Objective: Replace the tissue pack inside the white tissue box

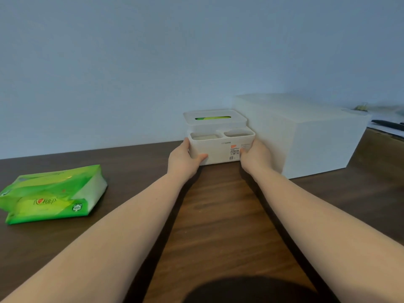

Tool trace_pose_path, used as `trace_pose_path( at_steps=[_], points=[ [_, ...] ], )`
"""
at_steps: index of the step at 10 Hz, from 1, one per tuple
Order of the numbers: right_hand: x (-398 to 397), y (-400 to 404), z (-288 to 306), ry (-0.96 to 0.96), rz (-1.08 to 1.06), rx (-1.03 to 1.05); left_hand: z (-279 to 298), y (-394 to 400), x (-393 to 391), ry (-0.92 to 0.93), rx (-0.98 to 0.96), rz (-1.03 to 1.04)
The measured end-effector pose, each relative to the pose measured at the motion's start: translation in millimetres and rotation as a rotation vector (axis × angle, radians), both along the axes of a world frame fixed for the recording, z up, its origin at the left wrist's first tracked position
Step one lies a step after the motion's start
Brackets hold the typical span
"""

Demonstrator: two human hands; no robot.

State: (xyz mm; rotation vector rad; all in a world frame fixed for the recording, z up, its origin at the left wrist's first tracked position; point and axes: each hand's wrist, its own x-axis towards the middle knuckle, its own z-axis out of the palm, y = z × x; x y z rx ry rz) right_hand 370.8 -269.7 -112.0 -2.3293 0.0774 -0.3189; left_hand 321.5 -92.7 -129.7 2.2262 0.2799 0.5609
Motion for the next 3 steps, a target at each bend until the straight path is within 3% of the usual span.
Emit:
trace_pose_path(
  at_steps=[3],
  points=[
    [-11.0,-6.0,-3.1,0.039,0.02,-0.107,-9.2,-3.6,-4.0,0.07,0.088,0.117]
  ],
)
